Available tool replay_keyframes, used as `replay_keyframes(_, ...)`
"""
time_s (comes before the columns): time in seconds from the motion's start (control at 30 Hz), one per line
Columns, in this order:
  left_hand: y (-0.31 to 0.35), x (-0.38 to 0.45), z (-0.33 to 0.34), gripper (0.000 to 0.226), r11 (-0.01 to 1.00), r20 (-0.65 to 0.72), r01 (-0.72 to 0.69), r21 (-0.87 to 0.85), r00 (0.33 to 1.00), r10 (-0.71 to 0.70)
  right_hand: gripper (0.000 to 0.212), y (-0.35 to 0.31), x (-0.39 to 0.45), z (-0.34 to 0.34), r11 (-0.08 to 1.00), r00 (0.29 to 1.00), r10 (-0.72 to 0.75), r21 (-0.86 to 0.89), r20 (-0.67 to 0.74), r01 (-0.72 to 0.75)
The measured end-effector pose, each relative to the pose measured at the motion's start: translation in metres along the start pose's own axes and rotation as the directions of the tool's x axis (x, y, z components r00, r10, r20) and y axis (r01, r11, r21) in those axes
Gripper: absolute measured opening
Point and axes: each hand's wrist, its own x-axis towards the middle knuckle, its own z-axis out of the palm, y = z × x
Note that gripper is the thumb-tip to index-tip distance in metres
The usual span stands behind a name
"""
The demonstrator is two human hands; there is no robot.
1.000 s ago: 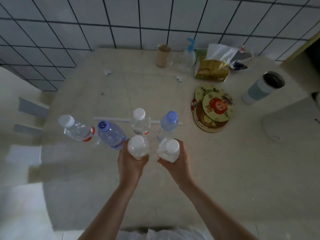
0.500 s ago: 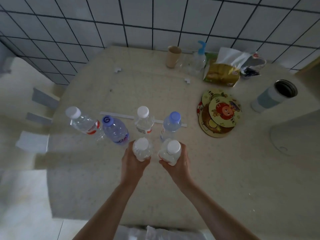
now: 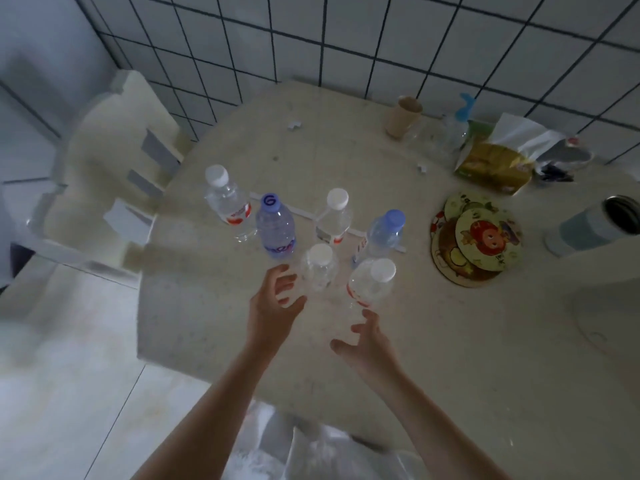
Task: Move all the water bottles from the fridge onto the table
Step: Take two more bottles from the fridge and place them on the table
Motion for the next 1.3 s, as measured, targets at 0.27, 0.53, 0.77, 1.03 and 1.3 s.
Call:
replay_keyframes(0.27, -0.007, -0.066, -0.097, 0.031, 0.997, -0.112, 0.012, -0.083, 0.993, -0.021, 0.055, -0.055, -0.054, 0.060, 0.954, 0.959, -0.280, -0.094, 0.050, 0.283)
replay_keyframes(0.53, -0.082, -0.163, -0.234, 0.017, 0.993, -0.221, 0.114, -0.042, 0.968, -0.121, 0.046, -0.110, -0.129, 0.185, 0.883, 0.887, -0.456, -0.092, 0.070, 0.460)
replay_keyframes(0.77, -0.147, -0.234, -0.355, 0.014, 0.977, -0.416, 0.203, -0.067, 0.884, -0.213, 0.042, -0.138, -0.198, 0.320, 0.777, 0.785, -0.556, -0.165, 0.273, 0.608)
replay_keyframes(1.03, -0.185, -0.247, -0.448, 0.013, 0.941, -0.570, 0.268, -0.209, 0.748, -0.340, 0.041, -0.197, -0.222, 0.416, 0.683, 0.673, -0.584, -0.173, 0.454, 0.709)
replay_keyframes(1.3, -0.207, -0.175, -0.541, 0.017, 0.958, -0.605, 0.223, -0.182, 0.742, -0.287, 0.041, -0.295, -0.195, 0.492, 0.653, 0.649, -0.623, -0.166, 0.437, 0.739)
